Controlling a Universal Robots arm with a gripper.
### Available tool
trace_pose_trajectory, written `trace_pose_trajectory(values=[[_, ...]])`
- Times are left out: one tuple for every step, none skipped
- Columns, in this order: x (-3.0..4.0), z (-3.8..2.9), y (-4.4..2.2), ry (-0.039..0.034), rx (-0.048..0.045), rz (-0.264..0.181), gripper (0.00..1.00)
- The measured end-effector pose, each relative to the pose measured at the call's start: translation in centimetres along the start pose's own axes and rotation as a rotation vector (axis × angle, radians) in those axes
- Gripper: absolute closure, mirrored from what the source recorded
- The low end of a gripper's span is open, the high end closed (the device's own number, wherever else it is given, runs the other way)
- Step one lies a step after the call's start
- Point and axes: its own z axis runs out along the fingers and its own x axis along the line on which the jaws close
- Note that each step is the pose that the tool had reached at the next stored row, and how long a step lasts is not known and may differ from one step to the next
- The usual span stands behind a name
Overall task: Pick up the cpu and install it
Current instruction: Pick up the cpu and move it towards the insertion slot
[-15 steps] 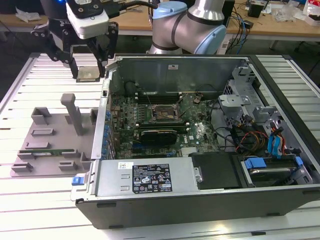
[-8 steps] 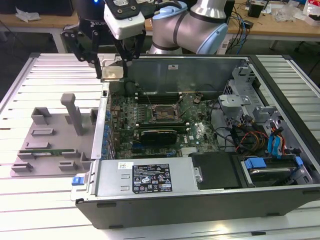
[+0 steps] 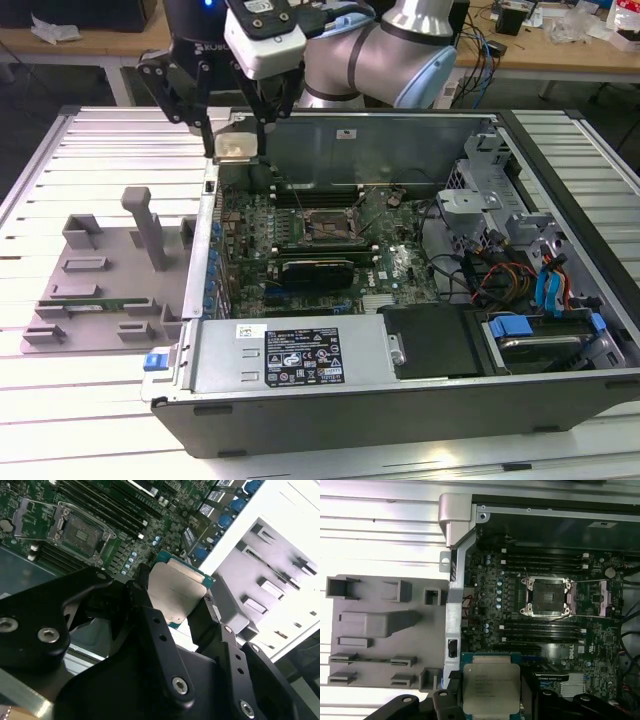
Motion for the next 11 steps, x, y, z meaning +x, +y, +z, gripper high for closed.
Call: trace_pose_trajectory(values=[[-0.08,0.0,0.0,0.0001,0.0,0.0,0.45],[-0.23,0.02,-0.01,0.0,-0.0001,0.0,0.45],[-0.52,0.06,-0.02,0.0001,-0.0001,0.0,0.45],[-0.82,0.12,-0.04,0.0002,-0.0001,0.0,0.45],[-1.06,0.26,-0.05,0.0005,0.0,0.0,0.45],[-1.27,0.45,-0.05,0.001,-0.0001,0.0,0.45],[-1.6,0.82,-0.04,0.0022,0.0,0.0,0.45],[-1.78,1.07,-0.04,0.0029,-0.0001,0.0,0.45],[-2.01,1.38,-0.02,0.0037,-0.0002,0.0,0.45],[-2.19,1.59,0.01,0.0042,-0.0001,0.0,0.45],[-2.34,1.72,0.06,0.0046,-0.0002,0.0,0.45]])
